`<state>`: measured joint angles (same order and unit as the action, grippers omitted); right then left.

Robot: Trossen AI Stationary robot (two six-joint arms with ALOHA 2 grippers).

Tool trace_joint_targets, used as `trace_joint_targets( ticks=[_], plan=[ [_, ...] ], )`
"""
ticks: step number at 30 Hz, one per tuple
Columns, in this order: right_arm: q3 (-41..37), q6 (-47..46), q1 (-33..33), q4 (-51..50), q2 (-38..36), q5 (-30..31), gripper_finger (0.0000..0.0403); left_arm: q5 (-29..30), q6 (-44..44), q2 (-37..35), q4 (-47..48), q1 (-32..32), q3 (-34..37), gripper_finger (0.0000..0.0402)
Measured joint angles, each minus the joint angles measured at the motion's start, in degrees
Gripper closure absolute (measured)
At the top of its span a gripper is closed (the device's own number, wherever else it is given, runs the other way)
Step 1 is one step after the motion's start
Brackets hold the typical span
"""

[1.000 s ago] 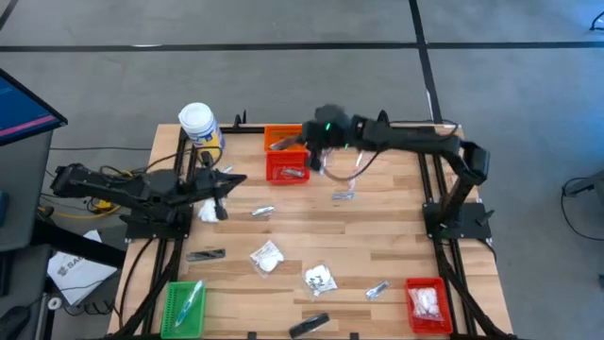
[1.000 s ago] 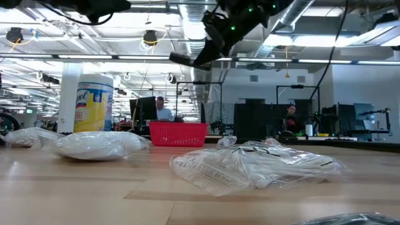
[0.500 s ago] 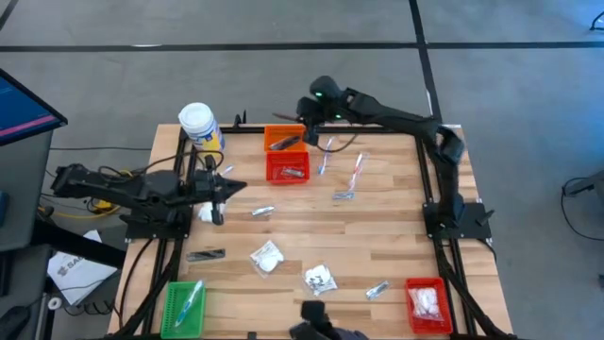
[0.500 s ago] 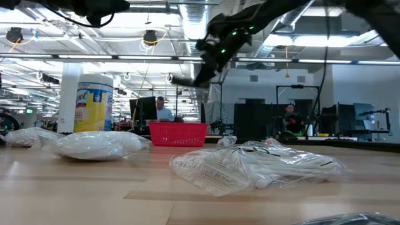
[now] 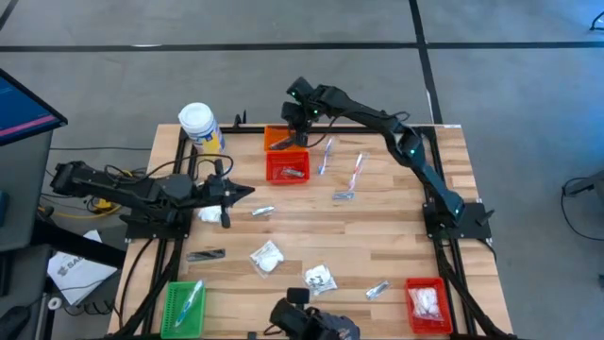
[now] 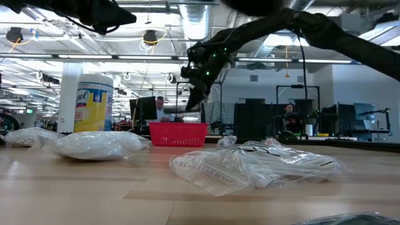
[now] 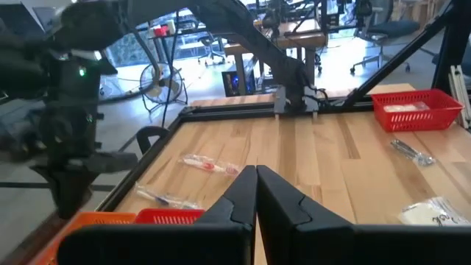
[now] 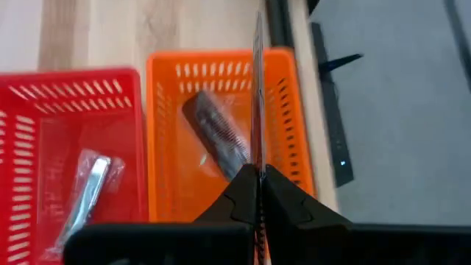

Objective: Pick & Place Travel size toiletries
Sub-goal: Put the comb into the orange basket

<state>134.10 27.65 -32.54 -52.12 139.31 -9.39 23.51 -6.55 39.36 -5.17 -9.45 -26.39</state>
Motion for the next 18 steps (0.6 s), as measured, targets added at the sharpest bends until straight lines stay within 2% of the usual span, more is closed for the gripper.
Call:
trace_joint_targets(
  ticks=[8,18],
  plan=[
    [-0.77,-0.05,-0.54,2.19,0.3,-2.88,0.0403,0.0,0.84,0.22,0.01,0.01,0.0,0.0402],
    [-0.72,-0.25,-0.52,3.31,0.78,-3.21,0.04,0.0,1.69,0.22,0.02,-0.13,0.0,0.0402]
  ],
)
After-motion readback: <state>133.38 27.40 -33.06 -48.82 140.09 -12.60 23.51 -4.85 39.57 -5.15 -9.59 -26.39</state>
